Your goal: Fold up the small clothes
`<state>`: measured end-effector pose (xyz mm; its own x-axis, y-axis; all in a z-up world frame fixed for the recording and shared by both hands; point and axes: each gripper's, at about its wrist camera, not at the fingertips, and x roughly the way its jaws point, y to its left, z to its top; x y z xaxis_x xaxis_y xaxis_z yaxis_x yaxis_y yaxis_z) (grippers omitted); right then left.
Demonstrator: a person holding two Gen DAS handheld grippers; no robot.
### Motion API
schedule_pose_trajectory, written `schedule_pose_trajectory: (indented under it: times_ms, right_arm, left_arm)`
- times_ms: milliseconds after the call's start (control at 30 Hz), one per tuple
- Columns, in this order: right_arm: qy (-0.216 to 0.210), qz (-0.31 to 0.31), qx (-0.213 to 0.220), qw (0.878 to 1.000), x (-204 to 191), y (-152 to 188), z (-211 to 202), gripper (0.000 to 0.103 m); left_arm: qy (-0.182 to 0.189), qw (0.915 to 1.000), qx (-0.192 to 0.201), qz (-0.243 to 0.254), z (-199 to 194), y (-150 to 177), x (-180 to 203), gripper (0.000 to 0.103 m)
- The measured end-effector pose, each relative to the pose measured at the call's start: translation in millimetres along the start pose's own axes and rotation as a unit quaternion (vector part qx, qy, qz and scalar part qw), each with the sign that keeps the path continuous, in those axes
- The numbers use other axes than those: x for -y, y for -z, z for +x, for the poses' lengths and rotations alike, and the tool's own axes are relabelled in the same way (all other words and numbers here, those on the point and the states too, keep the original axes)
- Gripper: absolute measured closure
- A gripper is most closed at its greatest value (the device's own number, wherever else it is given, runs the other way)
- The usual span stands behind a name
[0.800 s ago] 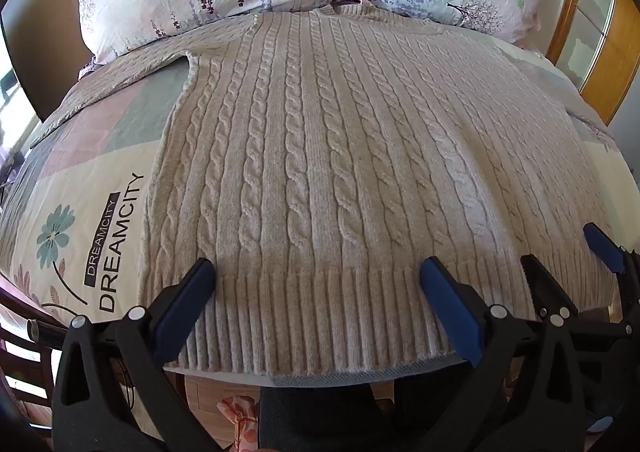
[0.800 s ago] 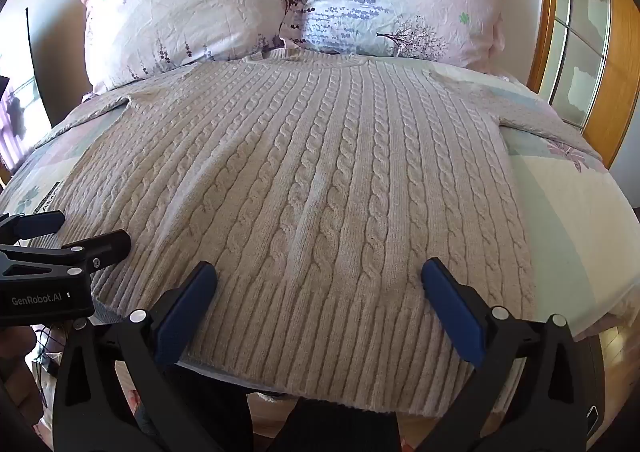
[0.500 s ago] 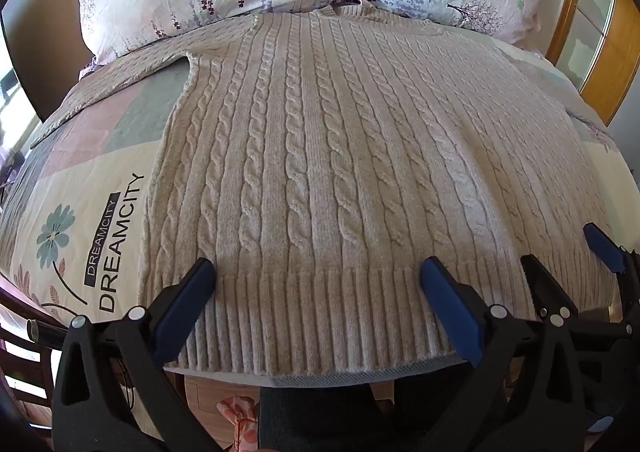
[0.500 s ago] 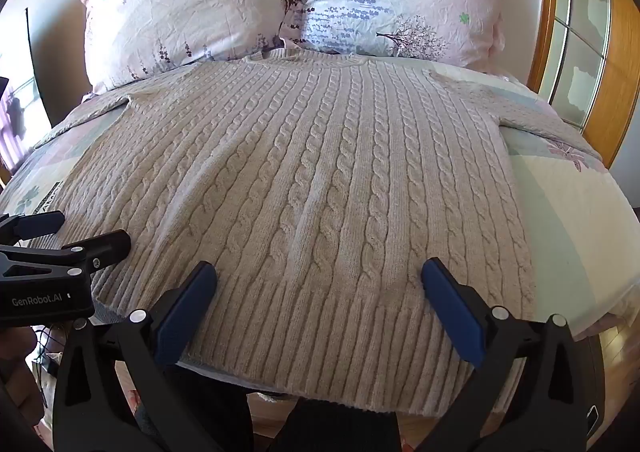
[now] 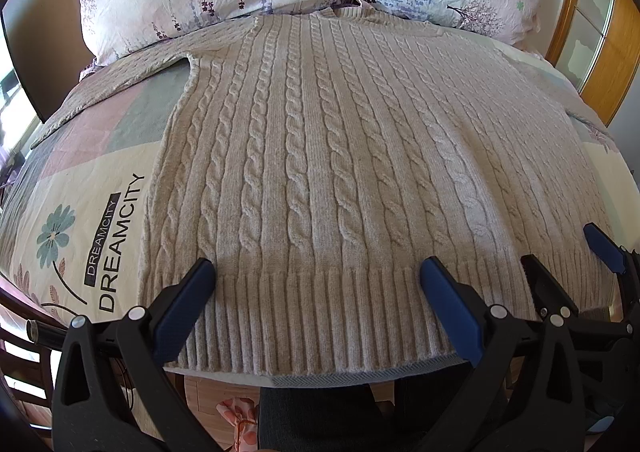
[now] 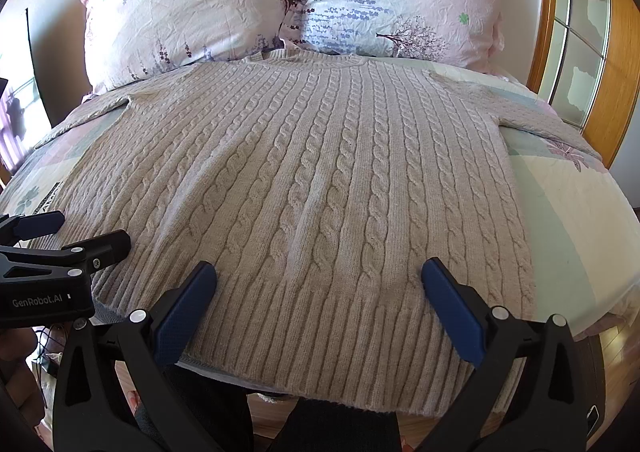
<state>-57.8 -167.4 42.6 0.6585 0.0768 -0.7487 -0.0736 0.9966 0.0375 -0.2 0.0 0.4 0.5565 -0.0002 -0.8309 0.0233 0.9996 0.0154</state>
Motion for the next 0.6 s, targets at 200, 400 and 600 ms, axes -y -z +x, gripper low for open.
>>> schedule_pose_trajectory:
  times_ms: [200,400,600]
  right_arm:
    - [0.000,0.000,0.000,1.000,0.0,0.1,-0.1,0.001]
    - [0.000,0.000,0.000,1.000,0.0,0.1,-0.2,0.001]
    - [0.000,0.000,0.001,1.000,0.0,0.1,-0.3,0.001]
  left_arm:
    - [0.000,1.0000,0.001,0.000,-0.1,0.1,0.0,0.002]
    - [0.000,1.0000,0.002,0.000,0.1,-0.4,0.0,0.002]
    - [0.000,1.0000,0.003,0.000,-1.4,-2.9,0.6,0.002]
